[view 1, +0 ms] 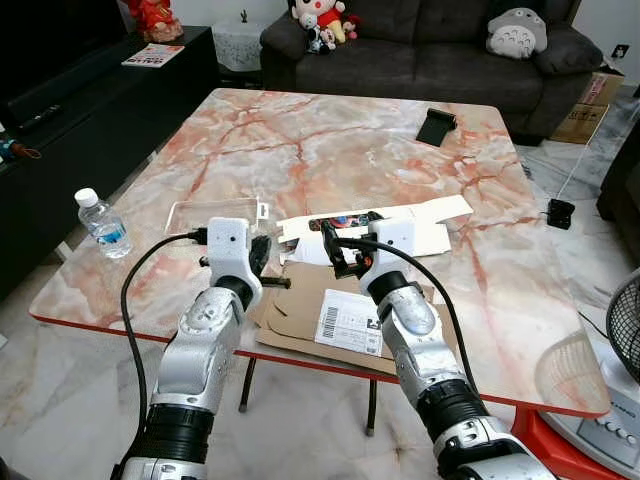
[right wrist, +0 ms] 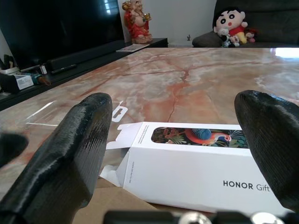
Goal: Picking trash to rubbish bin
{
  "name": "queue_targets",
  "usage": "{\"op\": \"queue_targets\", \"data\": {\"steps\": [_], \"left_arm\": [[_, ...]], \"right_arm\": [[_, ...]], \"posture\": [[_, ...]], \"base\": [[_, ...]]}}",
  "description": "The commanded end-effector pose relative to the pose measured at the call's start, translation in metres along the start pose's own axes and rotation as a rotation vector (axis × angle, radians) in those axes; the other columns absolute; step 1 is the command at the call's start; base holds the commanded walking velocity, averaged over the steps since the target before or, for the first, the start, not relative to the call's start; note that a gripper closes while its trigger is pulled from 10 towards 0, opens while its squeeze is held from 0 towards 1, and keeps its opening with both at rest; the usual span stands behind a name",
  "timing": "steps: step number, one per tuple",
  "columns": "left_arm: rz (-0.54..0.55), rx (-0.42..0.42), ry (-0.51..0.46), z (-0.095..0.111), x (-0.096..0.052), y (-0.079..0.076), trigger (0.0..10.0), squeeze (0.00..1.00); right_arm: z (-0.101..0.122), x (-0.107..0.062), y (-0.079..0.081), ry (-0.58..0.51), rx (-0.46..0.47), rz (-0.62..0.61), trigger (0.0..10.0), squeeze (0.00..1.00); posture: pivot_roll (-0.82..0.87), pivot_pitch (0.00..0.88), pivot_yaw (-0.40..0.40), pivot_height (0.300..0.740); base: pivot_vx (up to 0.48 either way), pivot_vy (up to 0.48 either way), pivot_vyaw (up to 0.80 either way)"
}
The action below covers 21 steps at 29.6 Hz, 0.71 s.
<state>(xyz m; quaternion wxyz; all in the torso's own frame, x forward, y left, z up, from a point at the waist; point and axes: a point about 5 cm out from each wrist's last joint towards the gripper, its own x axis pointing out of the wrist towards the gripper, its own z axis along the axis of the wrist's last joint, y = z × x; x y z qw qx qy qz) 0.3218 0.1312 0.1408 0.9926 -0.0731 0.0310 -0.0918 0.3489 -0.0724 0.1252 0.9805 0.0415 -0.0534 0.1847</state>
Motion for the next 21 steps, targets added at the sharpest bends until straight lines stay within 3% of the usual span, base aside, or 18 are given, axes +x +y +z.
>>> {"op": "queue_targets", "data": {"steps": [1, 12, 21], "left_arm": [[0.03, -0.037, 0.015, -0.008, -0.003, 0.007, 10.0, 1.0], [0.042, -0.039, 0.013, -0.01, -0.004, 0.013, 10.0, 1.0], [-0.01, -0.137, 0.069, -0.024, -0.005, 0.007, 10.0, 1.0]], "right_arm": [[-0.001, 0.002, 0.001, 0.015, -0.002, 0.008, 10.0, 0.0], [-0.001, 0.002, 0.003, 0.019, -0.002, 0.013, 10.0, 0.0], [-0.001, 0.002, 0.002, 0.02, -0.005, 0.014, 10.0, 0.0]], "posture": [[0.01, 0.04, -0.009, 0.74], [0.01, 0.044, -0.012, 0.74], [0.01, 0.046, -0.016, 0.74]], "base": [[0.0, 0.0, 0.0], [0.0, 0.0, 0.0], [0.0, 0.0, 0.0]]}}
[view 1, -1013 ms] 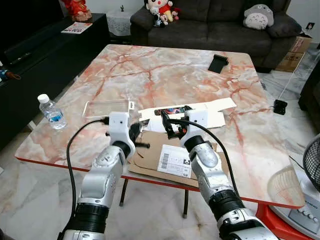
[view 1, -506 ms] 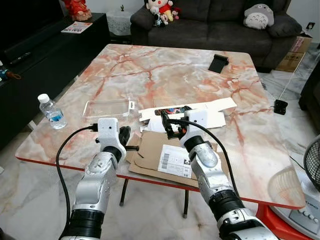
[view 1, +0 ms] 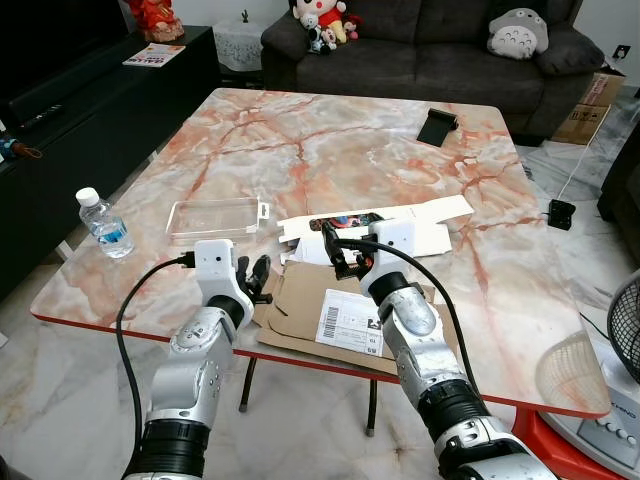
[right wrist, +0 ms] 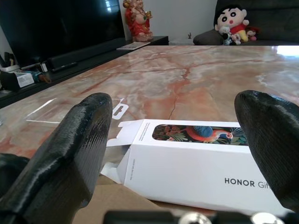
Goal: Picking trash to rubbish bin
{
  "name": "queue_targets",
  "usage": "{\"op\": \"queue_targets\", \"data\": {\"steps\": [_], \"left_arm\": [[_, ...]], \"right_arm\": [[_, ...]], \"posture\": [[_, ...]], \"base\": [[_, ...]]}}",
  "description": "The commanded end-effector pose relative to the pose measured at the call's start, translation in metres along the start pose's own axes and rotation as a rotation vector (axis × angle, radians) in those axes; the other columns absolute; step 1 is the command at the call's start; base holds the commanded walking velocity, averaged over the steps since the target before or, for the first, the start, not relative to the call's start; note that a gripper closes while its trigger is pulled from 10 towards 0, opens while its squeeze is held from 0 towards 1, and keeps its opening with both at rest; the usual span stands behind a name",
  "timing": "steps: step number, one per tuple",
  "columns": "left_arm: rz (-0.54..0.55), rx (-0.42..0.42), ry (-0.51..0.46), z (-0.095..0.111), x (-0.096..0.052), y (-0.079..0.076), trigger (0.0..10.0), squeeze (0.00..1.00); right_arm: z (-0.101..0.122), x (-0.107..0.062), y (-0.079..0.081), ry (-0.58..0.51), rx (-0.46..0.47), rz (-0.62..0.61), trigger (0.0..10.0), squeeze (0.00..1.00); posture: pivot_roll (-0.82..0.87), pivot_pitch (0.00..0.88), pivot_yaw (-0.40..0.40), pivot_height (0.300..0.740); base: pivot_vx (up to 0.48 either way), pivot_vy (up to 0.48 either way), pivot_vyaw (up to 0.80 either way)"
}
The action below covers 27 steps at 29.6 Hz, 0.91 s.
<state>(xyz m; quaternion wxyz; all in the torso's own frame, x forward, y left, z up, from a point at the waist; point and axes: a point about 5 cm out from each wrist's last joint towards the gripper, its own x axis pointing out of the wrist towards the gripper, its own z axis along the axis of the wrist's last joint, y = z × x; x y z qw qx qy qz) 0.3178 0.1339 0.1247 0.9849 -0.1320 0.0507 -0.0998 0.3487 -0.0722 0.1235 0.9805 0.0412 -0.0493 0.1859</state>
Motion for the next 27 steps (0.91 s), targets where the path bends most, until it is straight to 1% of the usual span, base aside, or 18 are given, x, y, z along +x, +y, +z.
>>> {"op": "queue_targets", "data": {"steps": [1, 9, 10, 15, 16, 17, 18, 22, 24, 27], "left_arm": [[0.011, -0.014, 0.042, -0.009, -0.001, 0.004, 10.0, 1.0], [0.026, -0.012, 0.061, -0.012, -0.002, 0.007, 10.0, 1.0], [0.046, -0.006, 0.078, -0.014, -0.002, 0.01, 10.0, 0.0], [0.051, -0.016, 0.122, -0.02, -0.001, 0.011, 10.0, 0.0], [0.036, -0.029, 0.155, -0.026, -0.001, 0.009, 10.0, 0.0], [0.036, -0.029, 0.155, -0.026, -0.001, 0.009, 10.0, 0.0], [0.037, -0.016, 0.188, -0.031, -0.001, 0.007, 10.0, 0.0], [0.034, -0.025, 0.196, -0.032, -0.001, 0.005, 10.0, 0.0], [0.024, -0.035, 0.245, -0.037, 0.0, 0.003, 10.0, 0.0], [0.021, -0.045, 0.275, -0.04, 0.0, 0.002, 10.0, 0.0]], "right_arm": [[0.0, 0.002, 0.001, 0.011, -0.006, 0.012, 10.0, 0.0], [0.0, 0.002, 0.001, 0.014, -0.006, 0.014, 10.0, 0.0], [-0.001, 0.002, 0.002, 0.016, -0.006, 0.015, 10.0, 0.0], [-0.002, 0.001, 0.001, 0.02, -0.006, 0.015, 10.0, 0.0], [-0.002, 0.001, 0.001, 0.02, -0.006, 0.016, 10.0, 0.0], [-0.002, 0.001, 0.001, 0.02, -0.006, 0.016, 10.0, 0.0], [-0.002, 0.001, 0.001, 0.02, -0.006, 0.015, 10.0, 0.0], [-0.002, 0.001, 0.001, 0.02, -0.006, 0.015, 10.0, 0.0], [-0.002, 0.001, 0.001, 0.019, -0.006, 0.016, 10.0, 0.0], [-0.002, 0.001, 0.001, 0.019, -0.006, 0.016, 10.0, 0.0]], "posture": [[0.01, 0.046, -0.016, 0.74], [0.01, 0.046, -0.018, 0.74], [0.01, 0.047, -0.019, 0.74], [0.01, 0.047, -0.02, 0.74], [0.01, 0.045, -0.019, 0.74], [0.01, 0.045, -0.019, 0.74], [0.01, 0.046, -0.019, 0.74], [0.01, 0.046, -0.019, 0.74], [0.01, 0.047, -0.019, 0.74], [0.01, 0.047, -0.019, 0.74]], "base": [[0.0, 0.0, 0.0], [0.0, 0.0, 0.0], [0.0, 0.0, 0.0], [0.0, 0.0, 0.0], [0.0, 0.0, 0.0], [0.0, 0.0, 0.0], [0.0, 0.0, 0.0], [0.0, 0.0, 0.0], [0.0, 0.0, 0.0], [0.0, 0.0, 0.0]]}}
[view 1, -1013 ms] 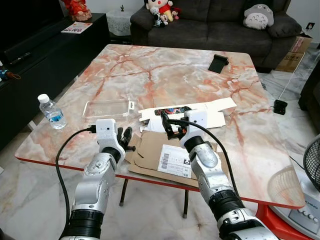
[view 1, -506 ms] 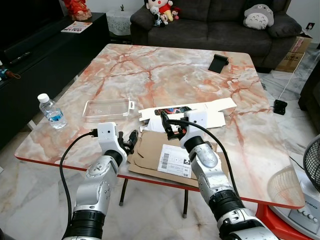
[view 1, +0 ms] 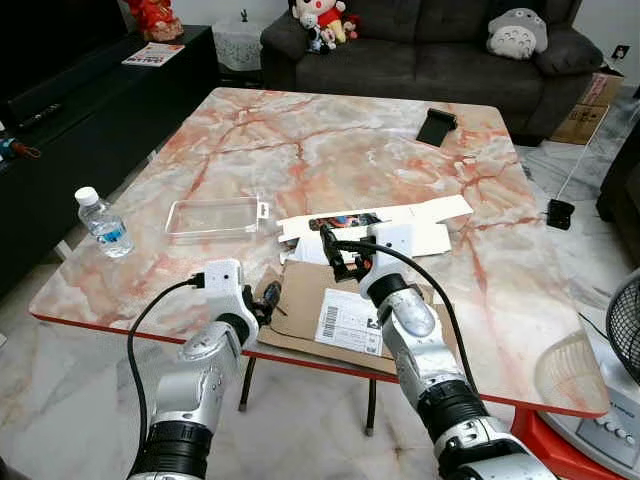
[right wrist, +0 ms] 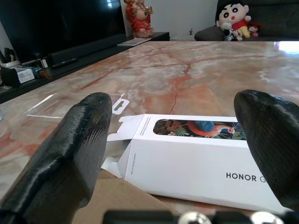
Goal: Picking trash to rubbish bin
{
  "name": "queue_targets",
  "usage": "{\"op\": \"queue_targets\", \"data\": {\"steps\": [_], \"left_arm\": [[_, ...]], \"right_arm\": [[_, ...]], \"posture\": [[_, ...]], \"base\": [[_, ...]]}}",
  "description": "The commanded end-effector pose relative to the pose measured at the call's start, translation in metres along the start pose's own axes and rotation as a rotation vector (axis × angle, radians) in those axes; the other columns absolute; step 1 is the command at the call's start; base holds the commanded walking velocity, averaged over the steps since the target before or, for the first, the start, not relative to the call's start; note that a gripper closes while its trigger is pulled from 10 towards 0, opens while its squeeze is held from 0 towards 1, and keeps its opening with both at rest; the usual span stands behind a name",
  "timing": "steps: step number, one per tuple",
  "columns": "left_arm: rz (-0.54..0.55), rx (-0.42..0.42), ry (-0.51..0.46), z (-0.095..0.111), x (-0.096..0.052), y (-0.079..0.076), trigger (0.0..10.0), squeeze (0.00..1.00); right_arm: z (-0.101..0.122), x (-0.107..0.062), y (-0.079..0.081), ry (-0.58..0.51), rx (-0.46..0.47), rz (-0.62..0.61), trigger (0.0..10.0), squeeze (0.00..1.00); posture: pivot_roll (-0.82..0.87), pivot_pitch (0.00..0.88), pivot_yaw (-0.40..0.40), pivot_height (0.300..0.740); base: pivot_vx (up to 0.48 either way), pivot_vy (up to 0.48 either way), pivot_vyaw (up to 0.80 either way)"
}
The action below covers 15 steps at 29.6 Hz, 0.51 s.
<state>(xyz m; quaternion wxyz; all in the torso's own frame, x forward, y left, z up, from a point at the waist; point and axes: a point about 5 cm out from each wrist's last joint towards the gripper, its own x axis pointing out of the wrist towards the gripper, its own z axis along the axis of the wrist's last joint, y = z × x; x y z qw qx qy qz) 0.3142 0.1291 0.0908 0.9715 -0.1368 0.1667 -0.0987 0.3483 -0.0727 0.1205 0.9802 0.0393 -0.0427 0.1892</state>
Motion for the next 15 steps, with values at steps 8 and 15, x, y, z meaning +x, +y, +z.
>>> {"op": "queue_targets", "data": {"steps": [8, 15], "left_arm": [[-0.011, -0.057, 0.092, -0.0091, 0.0026, -0.0059, 0.0, 0.0], [-0.028, -0.036, 0.094, -0.0072, 0.0032, -0.0075, 0.0, 0.0]], "right_arm": [[0.0008, 0.0019, 0.0021, 0.006, -0.002, 0.009, 10.0, 0.0], [0.0, 0.0016, 0.0016, 0.009, 0.0, 0.008, 10.0, 0.0]], "posture": [[0.01, 0.048, -0.017, 0.74], [0.01, 0.048, -0.017, 0.74]], "base": [[0.0, 0.0, 0.0], [0.0, 0.0, 0.0]]}}
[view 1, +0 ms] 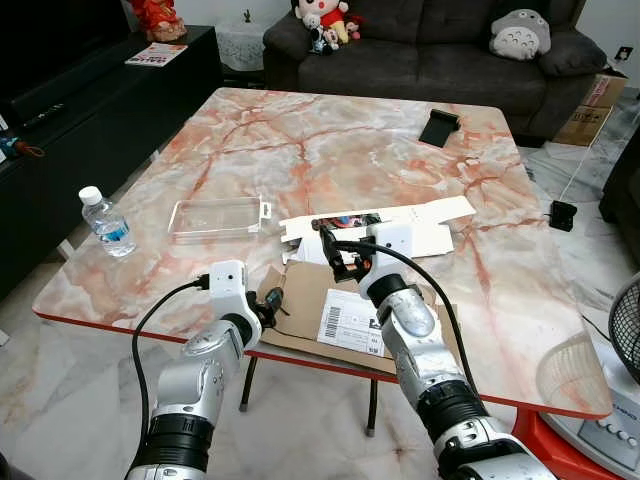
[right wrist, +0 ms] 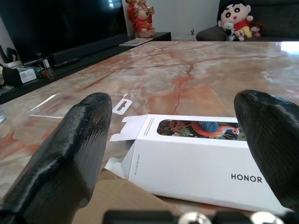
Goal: Picking trash to rubbish bin
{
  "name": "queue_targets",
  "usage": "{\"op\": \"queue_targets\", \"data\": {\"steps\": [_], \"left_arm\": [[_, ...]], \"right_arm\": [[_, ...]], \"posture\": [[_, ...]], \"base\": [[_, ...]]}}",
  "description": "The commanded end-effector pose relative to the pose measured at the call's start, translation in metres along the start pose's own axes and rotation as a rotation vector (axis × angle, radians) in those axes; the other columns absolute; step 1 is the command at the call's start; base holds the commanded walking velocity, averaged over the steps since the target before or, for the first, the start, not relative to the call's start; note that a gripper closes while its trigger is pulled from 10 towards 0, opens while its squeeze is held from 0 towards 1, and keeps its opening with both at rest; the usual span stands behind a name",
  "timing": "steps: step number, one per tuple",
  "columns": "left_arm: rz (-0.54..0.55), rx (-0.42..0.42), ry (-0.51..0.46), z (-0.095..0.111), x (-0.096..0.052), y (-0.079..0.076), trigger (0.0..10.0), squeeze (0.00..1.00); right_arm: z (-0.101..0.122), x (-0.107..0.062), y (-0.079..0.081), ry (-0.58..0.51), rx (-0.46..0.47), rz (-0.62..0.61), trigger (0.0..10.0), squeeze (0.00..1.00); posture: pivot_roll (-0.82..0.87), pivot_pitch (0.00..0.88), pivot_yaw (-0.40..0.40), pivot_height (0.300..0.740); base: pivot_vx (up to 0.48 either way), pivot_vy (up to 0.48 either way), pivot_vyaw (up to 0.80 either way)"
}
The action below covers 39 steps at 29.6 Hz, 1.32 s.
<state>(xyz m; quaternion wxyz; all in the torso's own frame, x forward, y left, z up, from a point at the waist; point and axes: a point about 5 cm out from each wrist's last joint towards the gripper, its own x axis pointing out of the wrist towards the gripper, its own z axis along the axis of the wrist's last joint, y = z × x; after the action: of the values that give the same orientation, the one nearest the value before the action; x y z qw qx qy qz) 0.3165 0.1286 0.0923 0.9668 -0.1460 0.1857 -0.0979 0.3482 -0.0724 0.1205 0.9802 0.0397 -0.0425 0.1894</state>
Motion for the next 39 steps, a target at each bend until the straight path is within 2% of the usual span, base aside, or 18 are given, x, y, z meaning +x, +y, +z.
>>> {"op": "queue_targets", "data": {"steps": [1, 39], "left_arm": [[-0.032, -0.012, 0.06, -0.009, 0.002, -0.007, 0.0, 0.0], [-0.1, 0.017, 0.058, -0.005, -0.001, -0.018, 0.0, 0.0]], "right_arm": [[0.0, 0.002, 0.001, 0.01, 0.0, 0.007, 10.0, 0.0], [-0.003, 0.001, 0.002, 0.023, 0.016, 0.012, 10.0, 0.0]], "posture": [[0.01, 0.048, -0.017, 0.74], [0.01, 0.049, -0.019, 0.74]], "base": [[0.0, 0.0, 0.0], [0.0, 0.0, 0.0]]}}
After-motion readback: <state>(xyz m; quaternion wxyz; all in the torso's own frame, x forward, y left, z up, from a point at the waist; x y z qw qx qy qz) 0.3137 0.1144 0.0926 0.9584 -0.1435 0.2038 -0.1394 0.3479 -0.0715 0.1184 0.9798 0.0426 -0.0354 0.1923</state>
